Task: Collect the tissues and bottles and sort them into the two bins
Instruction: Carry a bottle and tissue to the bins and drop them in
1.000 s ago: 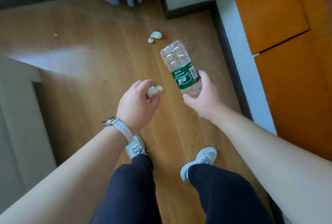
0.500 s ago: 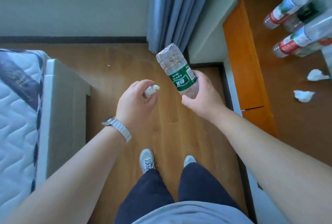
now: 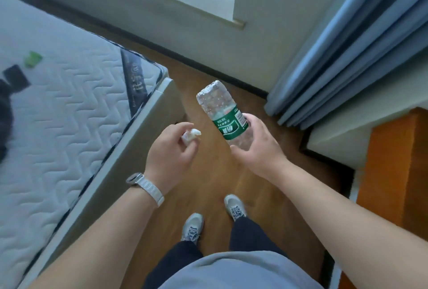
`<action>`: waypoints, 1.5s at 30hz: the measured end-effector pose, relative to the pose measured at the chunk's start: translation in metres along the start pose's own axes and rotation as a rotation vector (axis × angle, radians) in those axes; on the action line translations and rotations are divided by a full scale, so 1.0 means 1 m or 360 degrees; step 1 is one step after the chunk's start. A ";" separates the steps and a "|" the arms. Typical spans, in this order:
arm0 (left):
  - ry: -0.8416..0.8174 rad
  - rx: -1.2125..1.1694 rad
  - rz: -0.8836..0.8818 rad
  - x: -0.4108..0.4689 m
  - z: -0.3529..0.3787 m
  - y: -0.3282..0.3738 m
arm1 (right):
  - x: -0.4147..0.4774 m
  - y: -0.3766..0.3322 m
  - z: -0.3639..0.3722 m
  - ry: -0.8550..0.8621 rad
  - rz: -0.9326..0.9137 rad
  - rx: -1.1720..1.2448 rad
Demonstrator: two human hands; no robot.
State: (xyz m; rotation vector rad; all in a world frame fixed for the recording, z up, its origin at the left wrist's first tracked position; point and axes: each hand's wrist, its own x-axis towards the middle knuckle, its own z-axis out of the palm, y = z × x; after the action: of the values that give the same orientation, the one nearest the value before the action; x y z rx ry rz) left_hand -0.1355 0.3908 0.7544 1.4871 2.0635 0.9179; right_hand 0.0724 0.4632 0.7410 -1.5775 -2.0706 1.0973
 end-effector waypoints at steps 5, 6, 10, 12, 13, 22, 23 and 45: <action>0.0276 0.0153 -0.0254 -0.029 -0.026 -0.003 | 0.034 -0.018 0.016 -0.0320 -0.0283 0.0058; 0.0320 0.0176 -0.0307 -0.037 -0.031 -0.003 | 0.037 -0.023 0.021 -0.0371 -0.0332 0.0073; 0.0524 0.0235 -0.0513 -0.083 -0.052 -0.005 | 0.035 -0.053 0.046 -0.0581 -0.0526 0.0081; 0.0644 0.0265 -0.0598 -0.109 -0.065 -0.007 | 0.026 -0.074 0.061 -0.0690 -0.0645 0.0044; 0.0700 0.0276 -0.0650 -0.123 -0.071 -0.009 | 0.020 -0.084 0.069 -0.0748 -0.0700 0.0027; 0.1216 0.0288 -0.0999 -0.269 -0.118 -0.024 | -0.073 -0.173 0.140 -0.1111 -0.1168 -0.0168; 0.1260 0.0290 -0.1018 -0.286 -0.124 -0.027 | -0.086 -0.182 0.146 -0.1134 -0.1206 -0.0185; 0.2186 0.0371 -0.1532 -0.673 -0.216 -0.106 | -0.414 -0.328 0.356 -0.1619 -0.2023 -0.0455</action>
State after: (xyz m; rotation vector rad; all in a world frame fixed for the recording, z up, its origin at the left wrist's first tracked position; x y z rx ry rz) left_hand -0.1305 -0.3223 0.8041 -0.5172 3.2722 1.3869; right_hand -0.2397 -0.0851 0.8272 0.6253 -3.0432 1.0823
